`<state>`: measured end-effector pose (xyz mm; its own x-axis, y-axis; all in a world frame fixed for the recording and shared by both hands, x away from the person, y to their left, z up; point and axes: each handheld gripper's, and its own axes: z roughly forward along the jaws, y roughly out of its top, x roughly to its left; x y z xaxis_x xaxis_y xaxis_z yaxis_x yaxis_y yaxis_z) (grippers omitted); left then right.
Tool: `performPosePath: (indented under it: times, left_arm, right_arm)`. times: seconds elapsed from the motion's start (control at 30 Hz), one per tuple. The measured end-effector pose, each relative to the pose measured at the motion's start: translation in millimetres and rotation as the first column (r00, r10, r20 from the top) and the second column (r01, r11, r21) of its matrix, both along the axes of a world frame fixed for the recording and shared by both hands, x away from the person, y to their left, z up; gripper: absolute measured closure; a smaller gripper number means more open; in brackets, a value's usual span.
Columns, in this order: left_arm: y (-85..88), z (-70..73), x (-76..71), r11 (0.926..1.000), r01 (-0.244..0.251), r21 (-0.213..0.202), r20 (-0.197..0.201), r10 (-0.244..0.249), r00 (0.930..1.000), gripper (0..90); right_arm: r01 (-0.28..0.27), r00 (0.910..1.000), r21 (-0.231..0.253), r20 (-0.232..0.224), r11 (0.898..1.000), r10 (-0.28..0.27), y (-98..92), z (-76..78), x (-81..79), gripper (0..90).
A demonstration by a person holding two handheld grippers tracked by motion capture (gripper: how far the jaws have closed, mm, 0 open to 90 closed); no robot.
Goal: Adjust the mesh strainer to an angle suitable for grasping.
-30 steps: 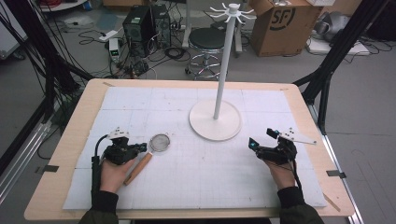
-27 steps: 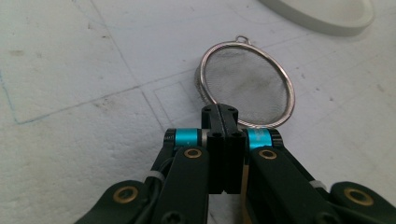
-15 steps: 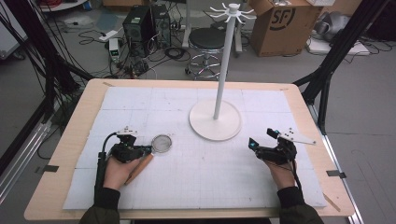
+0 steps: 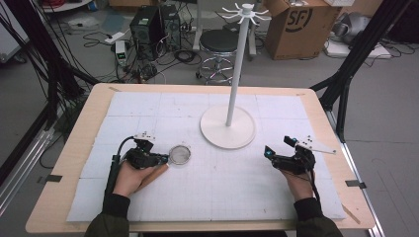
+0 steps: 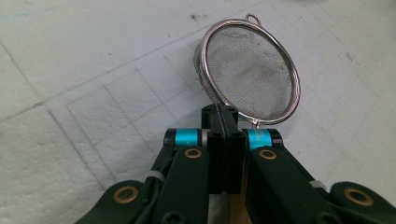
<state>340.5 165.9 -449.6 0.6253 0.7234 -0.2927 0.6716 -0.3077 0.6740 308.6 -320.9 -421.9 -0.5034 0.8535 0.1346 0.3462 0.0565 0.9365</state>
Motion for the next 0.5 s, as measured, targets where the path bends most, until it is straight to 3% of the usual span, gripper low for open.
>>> performPosePath:
  times: [0.17,0.3,0.5]
  left_arm:
    - [-9.6,1.9,-0.4,0.9980,0.055,0.030,0.012,-0.055,0.9984,90.0]
    - [-25.1,4.6,-0.8,0.9911,0.117,0.064,0.012,-0.118,0.9930,90.0]
    - [-29.9,5.2,0.8,0.9880,0.137,0.070,0.004,-0.138,0.9904,90.0]
  right_arm:
    - [0.001,1.0000,-0.011,0.004,1.000,-0.001,0.7,-0.3,-1.3,7.0]
    - [0.002,1.0000,-0.016,0.005,1.000,-0.002,-0.3,-0.3,-2.8,7.0]
    - [0.013,0.9999,-0.021,0.002,1.000,-0.013,-3.1,-0.4,-5.7,7.0]
